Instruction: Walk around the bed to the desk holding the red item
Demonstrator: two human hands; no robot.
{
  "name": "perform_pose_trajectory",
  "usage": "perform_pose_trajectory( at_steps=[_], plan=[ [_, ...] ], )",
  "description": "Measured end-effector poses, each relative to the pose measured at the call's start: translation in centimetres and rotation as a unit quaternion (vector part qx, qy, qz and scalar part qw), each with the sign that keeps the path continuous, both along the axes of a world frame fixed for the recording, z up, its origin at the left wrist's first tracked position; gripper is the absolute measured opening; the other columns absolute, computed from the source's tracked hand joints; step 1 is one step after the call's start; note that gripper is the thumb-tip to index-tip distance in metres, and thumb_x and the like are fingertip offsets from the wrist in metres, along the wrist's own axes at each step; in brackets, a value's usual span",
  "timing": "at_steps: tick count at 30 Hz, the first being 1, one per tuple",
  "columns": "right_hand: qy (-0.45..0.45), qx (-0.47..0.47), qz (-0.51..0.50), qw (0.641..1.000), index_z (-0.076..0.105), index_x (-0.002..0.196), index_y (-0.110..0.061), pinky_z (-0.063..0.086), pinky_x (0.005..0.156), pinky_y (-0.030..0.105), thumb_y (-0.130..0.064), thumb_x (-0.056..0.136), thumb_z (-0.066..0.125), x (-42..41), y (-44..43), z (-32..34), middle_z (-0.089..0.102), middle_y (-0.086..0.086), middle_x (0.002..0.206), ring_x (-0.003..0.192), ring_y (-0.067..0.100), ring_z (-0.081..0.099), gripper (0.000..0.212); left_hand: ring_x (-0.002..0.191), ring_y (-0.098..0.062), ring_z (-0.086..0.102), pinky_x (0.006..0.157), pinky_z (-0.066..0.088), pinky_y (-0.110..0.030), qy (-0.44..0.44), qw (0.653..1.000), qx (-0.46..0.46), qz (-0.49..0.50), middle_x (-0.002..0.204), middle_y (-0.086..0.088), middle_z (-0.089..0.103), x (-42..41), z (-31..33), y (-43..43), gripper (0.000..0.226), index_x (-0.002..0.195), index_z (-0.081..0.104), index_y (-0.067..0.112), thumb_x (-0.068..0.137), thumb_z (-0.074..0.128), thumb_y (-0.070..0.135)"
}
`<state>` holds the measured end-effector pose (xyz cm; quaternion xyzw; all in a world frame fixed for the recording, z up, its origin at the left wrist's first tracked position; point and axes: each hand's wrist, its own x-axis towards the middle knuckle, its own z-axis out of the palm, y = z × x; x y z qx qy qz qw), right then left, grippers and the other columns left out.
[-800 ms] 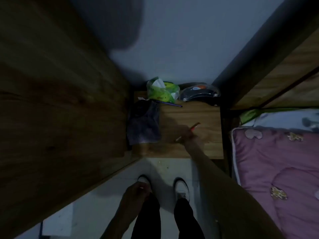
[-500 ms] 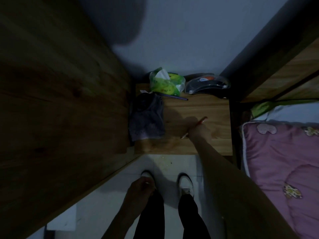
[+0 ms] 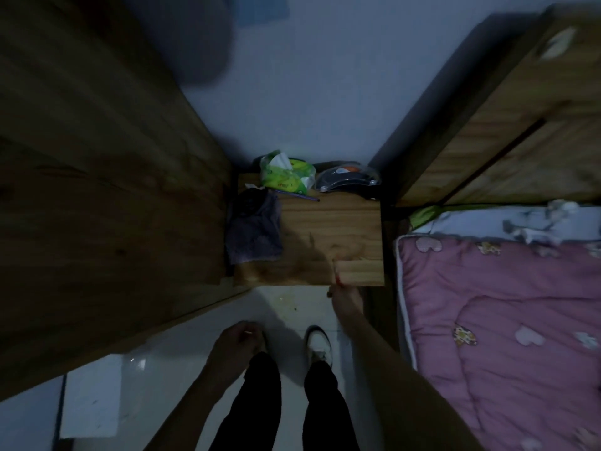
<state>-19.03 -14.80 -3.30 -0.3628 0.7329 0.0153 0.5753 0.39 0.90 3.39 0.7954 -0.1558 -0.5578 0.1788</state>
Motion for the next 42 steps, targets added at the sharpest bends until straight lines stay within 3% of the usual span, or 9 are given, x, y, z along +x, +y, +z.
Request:
perform_pose_trajectory(
  at_steps=[4,10,20,24,27,30,32,37,42],
  plan=[
    [-0.036,0.035,-0.008,0.999,0.059,0.071,-0.014,0.035,0.057,0.031,-0.029,0.095,0.058,-3.0,3.5,6.1,0.049,0.003,0.064,0.056,0.015,0.045,0.028,0.076,-0.021,0.07,0.07,0.053,-0.036,-0.009,1.0,-0.008,-0.012,0.076,0.0,0.074,-1.6,5.1,0.7,0.016,0.081,0.069,0.027,0.092,0.059,0.02],
    [-0.046,0.018,0.003,0.999,0.053,0.072,-0.011,0.034,0.06,0.032,-0.028,0.096,0.055,-6.7,7.8,13.5,0.047,0.011,0.07,0.059,0.019,0.046,0.03,0.082,-0.025,0.068,0.076,0.052,-0.038,-0.013,0.999,-0.047,-0.025,0.086,-0.008,0.072,-4.1,12.0,1.8,0.013,0.087,0.068,0.021,0.094,0.057,0.02],
    [-0.009,-0.055,0.035,0.998,0.071,0.097,-0.009,0.044,0.071,0.037,-0.03,0.098,0.05,-12.8,13.2,19.9,0.068,0.026,0.092,0.084,0.035,0.065,0.029,0.075,-0.027,0.063,0.071,0.046,-0.034,-0.045,0.996,-0.053,-0.056,0.086,-0.016,0.069,-3.0,15.8,4.6,0.014,0.094,0.066,0.007,0.095,0.057,0.018],
    [0.014,-0.044,-0.045,0.998,0.054,0.076,-0.023,0.046,0.07,0.033,-0.025,0.1,0.046,-14.4,15.3,20.9,0.068,0.022,0.104,0.096,0.03,0.066,0.026,0.072,-0.026,0.061,0.067,0.044,-0.033,-0.048,0.994,-0.061,-0.077,0.084,-0.017,0.068,-1.6,15.8,4.4,0.015,0.097,0.066,0.003,0.096,0.056,0.015],
    [0.017,-0.026,-0.057,0.998,0.059,0.086,-0.014,0.048,0.08,0.035,-0.019,0.103,0.039,-14.8,16.5,21.3,0.066,0.021,0.119,0.109,0.028,0.064,0.027,0.069,-0.024,0.06,0.062,0.043,-0.03,-0.038,0.991,-0.067,-0.109,0.082,-0.015,0.067,-0.6,15.5,4.0,0.014,0.093,0.065,0.008,0.097,0.054,0.015],
    [0.054,-0.045,-0.139,0.988,0.055,0.073,-0.02,0.045,0.064,0.022,-0.024,0.096,0.052,-13.9,18.6,21.8,0.067,0.011,0.101,0.079,0.019,0.062,0.024,0.065,-0.024,0.055,0.058,0.038,-0.028,-0.023,0.986,-0.073,-0.151,0.076,-0.017,0.062,0.6,15.0,3.3,0.015,0.095,0.062,0.001,0.099,0.05,0.01],
    [0.055,-0.025,-0.184,0.981,0.055,0.072,-0.019,0.042,0.058,0.026,-0.025,0.094,0.053,-13.0,20.0,22.1,0.061,0.009,0.089,0.064,0.018,0.054,0.024,0.06,-0.022,0.05,0.055,0.032,-0.027,-0.006,0.981,-0.073,-0.178,0.071,-0.016,0.055,1.3,14.8,2.6,0.013,0.095,0.059,-0.002,0.099,0.049,0.005],
    [0.051,-0.004,-0.301,0.952,0.05,0.064,-0.019,0.044,0.068,0.034,-0.024,0.094,0.054,-9.3,26.4,21.7,0.054,0.005,0.069,0.064,0.022,0.051,0.031,0.057,-0.021,0.048,0.049,0.04,-0.026,0.011,0.959,-0.064,-0.277,0.068,-0.014,0.057,3.6,14.2,1.7,0.022,0.079,0.06,0.003,0.098,0.049,0.0],
    [0.044,0.005,-0.451,0.892,0.051,0.068,-0.015,0.025,0.045,0.028,-0.02,0.094,0.054,-4.9,35.8,20.7,0.04,-0.001,0.049,0.042,0.016,0.035,0.027,0.057,-0.021,0.05,0.039,0.042,-0.013,0.015,0.915,-0.043,-0.4,0.066,-0.011,0.055,5.6,13.8,2.7,0.027,0.074,0.057,0.006,0.097,0.048,-0.003]
  ],
)
